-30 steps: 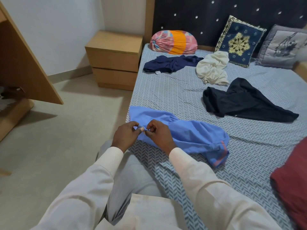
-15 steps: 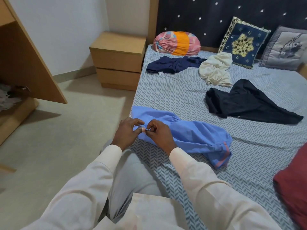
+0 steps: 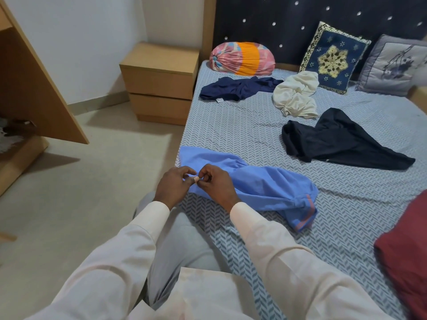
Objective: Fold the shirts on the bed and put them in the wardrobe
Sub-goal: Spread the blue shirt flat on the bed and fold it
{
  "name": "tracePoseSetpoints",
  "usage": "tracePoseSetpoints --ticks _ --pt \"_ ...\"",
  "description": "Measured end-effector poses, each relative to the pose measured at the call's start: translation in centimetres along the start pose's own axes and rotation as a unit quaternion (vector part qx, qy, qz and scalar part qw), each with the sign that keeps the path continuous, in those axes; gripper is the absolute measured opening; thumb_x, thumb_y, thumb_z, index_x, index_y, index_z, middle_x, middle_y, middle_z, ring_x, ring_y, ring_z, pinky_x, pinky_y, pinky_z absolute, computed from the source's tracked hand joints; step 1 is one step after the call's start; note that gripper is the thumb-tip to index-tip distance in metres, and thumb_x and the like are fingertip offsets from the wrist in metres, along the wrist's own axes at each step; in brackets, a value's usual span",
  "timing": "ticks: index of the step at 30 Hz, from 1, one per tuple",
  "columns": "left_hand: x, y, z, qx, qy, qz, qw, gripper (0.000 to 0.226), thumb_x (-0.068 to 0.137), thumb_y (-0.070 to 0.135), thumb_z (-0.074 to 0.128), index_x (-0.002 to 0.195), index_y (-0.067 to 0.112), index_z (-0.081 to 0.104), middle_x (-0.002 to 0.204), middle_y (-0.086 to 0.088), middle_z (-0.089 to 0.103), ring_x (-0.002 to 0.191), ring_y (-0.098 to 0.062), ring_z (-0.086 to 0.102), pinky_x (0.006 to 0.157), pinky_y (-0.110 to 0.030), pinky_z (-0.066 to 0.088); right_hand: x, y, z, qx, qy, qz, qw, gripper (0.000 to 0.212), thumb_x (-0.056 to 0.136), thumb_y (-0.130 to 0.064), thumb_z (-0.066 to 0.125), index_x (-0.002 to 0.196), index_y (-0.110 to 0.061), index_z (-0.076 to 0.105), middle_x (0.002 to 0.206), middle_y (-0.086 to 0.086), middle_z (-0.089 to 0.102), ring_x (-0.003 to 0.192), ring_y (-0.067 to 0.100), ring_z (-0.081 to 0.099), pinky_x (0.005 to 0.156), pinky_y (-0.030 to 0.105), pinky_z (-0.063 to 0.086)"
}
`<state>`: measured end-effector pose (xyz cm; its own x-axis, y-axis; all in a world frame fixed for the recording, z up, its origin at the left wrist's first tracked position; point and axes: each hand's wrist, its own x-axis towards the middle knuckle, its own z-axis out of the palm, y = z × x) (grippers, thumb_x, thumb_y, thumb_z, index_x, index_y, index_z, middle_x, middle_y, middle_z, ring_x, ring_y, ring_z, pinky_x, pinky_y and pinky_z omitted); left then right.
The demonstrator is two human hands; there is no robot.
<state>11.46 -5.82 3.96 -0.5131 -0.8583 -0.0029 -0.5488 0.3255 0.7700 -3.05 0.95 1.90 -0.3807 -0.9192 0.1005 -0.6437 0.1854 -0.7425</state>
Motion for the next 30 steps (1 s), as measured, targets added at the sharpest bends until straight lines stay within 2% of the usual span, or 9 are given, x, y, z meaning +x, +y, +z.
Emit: tracePoseSetpoints --ticks 5,8,11,14,17,22,26,28,30 --pt "0.3 0.2 -0.2 -0.001 -0.007 -0.024 1.0 0.013 0.084 0.036 0.071 0.094 0.028 0.073 0.085 0.005 0.069 0.074 -0.013 0.062 0.072 -0.026 0.048 0.0 0.3 -0.2 -0.005 0.004 0.004 1.0 0.015 0.079 -0.016 0.07 0.079 -0.024 0.058 0.068 -0.012 0.057 0.066 0.007 0.054 0.063 0.031 0.047" --pt "0.5 0.1 -0.2 0.013 -0.028 0.01 0.999 0.009 0.085 0.027 0.071 0.091 0.025 0.076 0.089 0.007 0.072 0.081 -0.012 0.064 0.071 -0.021 0.044 -0.2 0.1 -0.2 -0.006 0.0 -0.002 1.0 0.012 0.079 -0.016 0.07 0.081 -0.022 0.059 0.07 -0.011 0.057 0.068 0.01 0.055 0.063 0.03 0.046" --pt "1.2 0.3 -1.1 0.061 -0.044 0.064 0.995 0.011 0.085 0.026 0.069 0.091 0.02 0.076 0.09 0.003 0.072 0.083 -0.016 0.063 0.073 -0.027 0.046 -0.2 0.8 -1.0 -0.044 -0.027 0.006 0.999 0.013 0.079 -0.014 0.067 0.08 -0.021 0.057 0.069 -0.01 0.055 0.067 0.012 0.052 0.058 0.031 0.04" --pt "2.0 1.0 -2.9 0.105 -0.043 0.125 0.986 0.02 0.077 0.035 0.059 0.085 0.022 0.073 0.079 0.001 0.064 0.08 -0.023 0.061 0.07 -0.032 0.045 -1.2 4.6 -3.8 -0.122 -0.071 0.028 0.99 0.014 0.081 -0.016 0.064 0.077 -0.024 0.053 0.07 -0.008 0.056 0.07 0.019 0.055 0.06 0.034 0.04" --pt "3.2 1.3 -4.9 0.154 -0.01 0.155 0.976 0.012 0.085 0.018 0.061 0.089 0.014 0.072 0.081 -0.001 0.055 0.081 -0.027 0.057 0.069 -0.03 0.037 -3.5 10.8 -9.0 -0.16 -0.046 0.08 0.983 0.006 0.08 -0.026 0.061 0.075 -0.023 0.059 0.075 0.006 0.066 0.074 0.029 0.063 0.065 0.039 0.047" --pt "4.8 1.5 -6.6 0.102 -0.016 0.084 0.991 0.019 0.088 0.001 0.057 0.082 0.015 0.067 0.068 -0.002 0.063 0.058 -0.019 0.059 0.066 -0.033 0.053 -5.6 15.2 -17.5 -0.168 0.007 0.108 0.98 0.022 0.085 -0.022 0.076 0.071 -0.017 0.059 0.062 -0.001 0.053 0.064 0.019 0.053 0.061 0.032 0.033" --pt "5.2 1.0 -5.4 0.181 -0.119 0.078 0.973 0.019 0.087 0.002 0.059 0.101 0.007 0.07 0.1 -0.013 0.068 0.091 -0.029 0.065 0.081 -0.031 0.049 -5.8 13.3 -20.4 -0.243 -0.129 0.119 0.954 0.033 0.08 -0.042 0.079 0.079 -0.015 0.06 0.072 0.003 0.057 0.074 0.021 0.054 0.059 0.027 0.031" --pt "4.9 0.7 -4.4 0.288 -0.179 0.094 0.936 0.016 0.087 0.012 0.062 0.1 0.006 0.07 0.104 -0.015 0.067 0.1 -0.032 0.061 0.076 -0.028 0.042 -6.2 12.2 -20.6 -0.311 -0.247 0.181 0.9 0.045 0.073 -0.055 0.08 0.08 -0.02 0.053 0.076 -0.001 0.055 0.078 0.021 0.053 0.06 0.03 0.033" --pt "3.9 0.4 -3.3 0.376 -0.224 0.081 0.896 0.019 0.089 0.02 0.058 0.101 0.008 0.067 0.108 -0.015 0.066 0.104 -0.032 0.061 0.078 -0.029 0.043 -6.3 11.6 -20.4 -0.369 -0.351 0.247 0.825 0.055 0.069 -0.066 0.076 0.095 -0.02 0.059 0.093 0.001 0.063 0.086 0.021 0.058 0.069 0.032 0.041"
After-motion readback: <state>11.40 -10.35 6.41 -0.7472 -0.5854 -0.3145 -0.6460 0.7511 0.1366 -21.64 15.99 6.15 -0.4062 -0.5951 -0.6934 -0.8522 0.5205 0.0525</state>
